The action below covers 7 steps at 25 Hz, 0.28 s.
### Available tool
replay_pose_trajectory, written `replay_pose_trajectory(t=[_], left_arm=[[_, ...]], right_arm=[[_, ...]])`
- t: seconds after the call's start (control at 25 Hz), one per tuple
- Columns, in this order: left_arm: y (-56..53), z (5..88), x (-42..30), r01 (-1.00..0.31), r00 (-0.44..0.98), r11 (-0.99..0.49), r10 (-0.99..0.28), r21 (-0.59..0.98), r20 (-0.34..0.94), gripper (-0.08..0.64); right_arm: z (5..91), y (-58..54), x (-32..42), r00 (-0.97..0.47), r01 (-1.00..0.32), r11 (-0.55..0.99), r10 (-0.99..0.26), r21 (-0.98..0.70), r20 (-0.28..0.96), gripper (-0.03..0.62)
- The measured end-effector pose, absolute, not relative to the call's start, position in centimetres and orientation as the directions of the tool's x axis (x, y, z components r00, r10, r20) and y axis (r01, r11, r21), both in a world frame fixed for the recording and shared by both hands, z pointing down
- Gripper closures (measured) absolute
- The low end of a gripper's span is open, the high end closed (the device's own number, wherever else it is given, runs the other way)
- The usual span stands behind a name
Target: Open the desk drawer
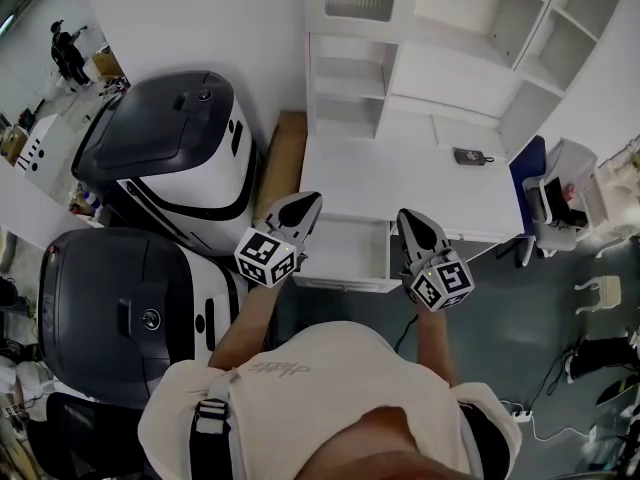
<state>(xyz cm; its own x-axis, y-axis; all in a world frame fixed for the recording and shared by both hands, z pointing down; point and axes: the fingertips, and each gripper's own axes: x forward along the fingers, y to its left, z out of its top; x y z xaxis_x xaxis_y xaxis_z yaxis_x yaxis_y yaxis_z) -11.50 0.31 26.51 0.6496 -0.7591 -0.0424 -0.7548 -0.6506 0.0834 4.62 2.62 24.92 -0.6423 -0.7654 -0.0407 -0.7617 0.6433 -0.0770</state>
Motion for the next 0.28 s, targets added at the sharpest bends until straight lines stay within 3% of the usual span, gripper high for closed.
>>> replay_pose_trajectory(t=[0.28], left_arm=[[-0.06,26.3,-12.35,-0.763,0.643,-0.645,-0.764,0.045,-0.052,0.56]], right_arm=[[25.91,1.75,3.69,-0.647,-0.758,0.647,-0.762,-0.076,-0.03,0.6]])
